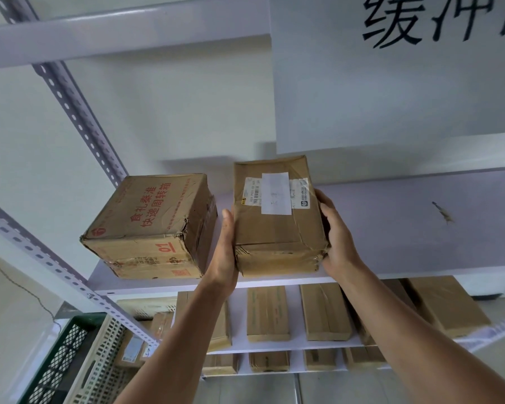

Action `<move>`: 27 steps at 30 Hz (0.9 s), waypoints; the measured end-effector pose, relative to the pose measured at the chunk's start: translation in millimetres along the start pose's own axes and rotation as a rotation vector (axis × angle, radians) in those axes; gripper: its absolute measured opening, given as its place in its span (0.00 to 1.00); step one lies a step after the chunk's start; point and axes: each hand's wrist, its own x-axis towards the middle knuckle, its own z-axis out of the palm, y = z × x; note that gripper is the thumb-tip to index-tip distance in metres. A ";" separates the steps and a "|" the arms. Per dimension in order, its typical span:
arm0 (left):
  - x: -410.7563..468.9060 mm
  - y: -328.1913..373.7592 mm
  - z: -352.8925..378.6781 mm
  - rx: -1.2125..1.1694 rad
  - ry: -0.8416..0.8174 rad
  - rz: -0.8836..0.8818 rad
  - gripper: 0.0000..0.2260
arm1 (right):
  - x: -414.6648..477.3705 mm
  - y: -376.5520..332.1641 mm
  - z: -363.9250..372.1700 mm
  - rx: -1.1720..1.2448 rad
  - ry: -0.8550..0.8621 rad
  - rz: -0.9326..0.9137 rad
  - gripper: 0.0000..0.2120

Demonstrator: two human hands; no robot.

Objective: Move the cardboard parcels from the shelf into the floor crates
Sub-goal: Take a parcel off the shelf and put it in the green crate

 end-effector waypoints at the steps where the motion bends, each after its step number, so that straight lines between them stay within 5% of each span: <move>1: -1.6 0.7 0.6 0.014 0.003 0.020 0.32 | -1.0 0.1 -0.8 0.003 -0.009 -0.030 0.18; 27: -90.5 28.8 -22.2 0.103 -0.057 0.182 0.33 | -97.3 -14.0 47.2 0.034 -0.063 -0.265 0.20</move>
